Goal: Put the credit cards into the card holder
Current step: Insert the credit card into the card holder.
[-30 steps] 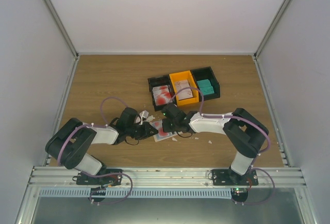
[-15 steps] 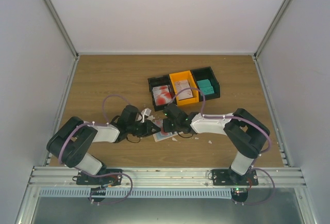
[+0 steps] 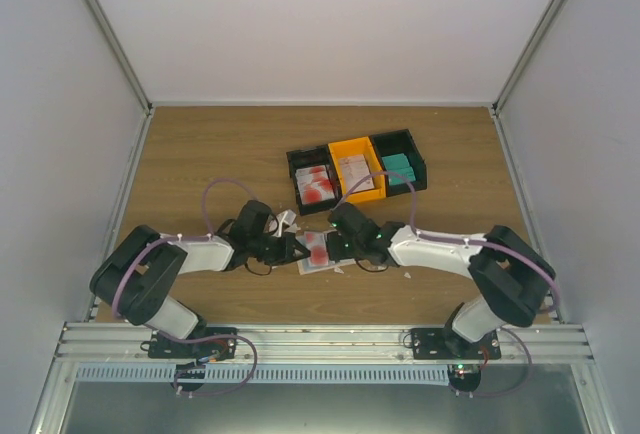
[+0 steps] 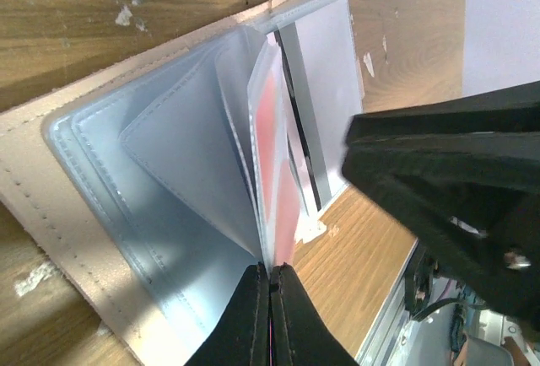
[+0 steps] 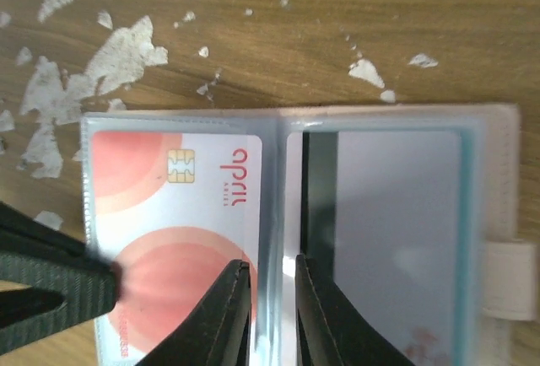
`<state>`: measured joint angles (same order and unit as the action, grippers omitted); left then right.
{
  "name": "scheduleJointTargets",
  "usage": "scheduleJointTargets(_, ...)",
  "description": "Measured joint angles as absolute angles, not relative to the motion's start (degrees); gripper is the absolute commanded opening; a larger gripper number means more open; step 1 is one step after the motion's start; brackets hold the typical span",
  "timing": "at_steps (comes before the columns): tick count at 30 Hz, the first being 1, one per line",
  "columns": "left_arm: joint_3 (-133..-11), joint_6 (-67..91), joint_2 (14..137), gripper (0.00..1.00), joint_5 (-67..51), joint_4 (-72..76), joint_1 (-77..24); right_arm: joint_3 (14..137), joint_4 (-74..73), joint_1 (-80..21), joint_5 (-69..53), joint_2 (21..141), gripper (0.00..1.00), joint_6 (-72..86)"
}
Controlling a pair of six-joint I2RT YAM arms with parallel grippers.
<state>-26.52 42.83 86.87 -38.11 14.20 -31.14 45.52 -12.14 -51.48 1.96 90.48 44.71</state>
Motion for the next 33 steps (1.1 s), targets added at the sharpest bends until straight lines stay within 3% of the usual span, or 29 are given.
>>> scheduleJointTargets(12, -30.9, 33.8, 84.1, 0.0, -39.4, -0.8, -27.6, 39.8, -14.3, -50.6, 6.5, 82.1, 0.23, 47.3)
scheduleJointTargets(19, -34.2, 31.9, 86.3, 0.25, -42.5, -2.3, -27.5, 36.6, -13.9, -47.7, 5.7, 82.5, 0.26, 49.1)
scheduleJointTargets(33, -35.8, 32.1, 89.7, 0.39, -48.0, 0.5, -27.9, 34.7, -9.9, -45.8, 2.1, 83.3, 0.31, 49.4)
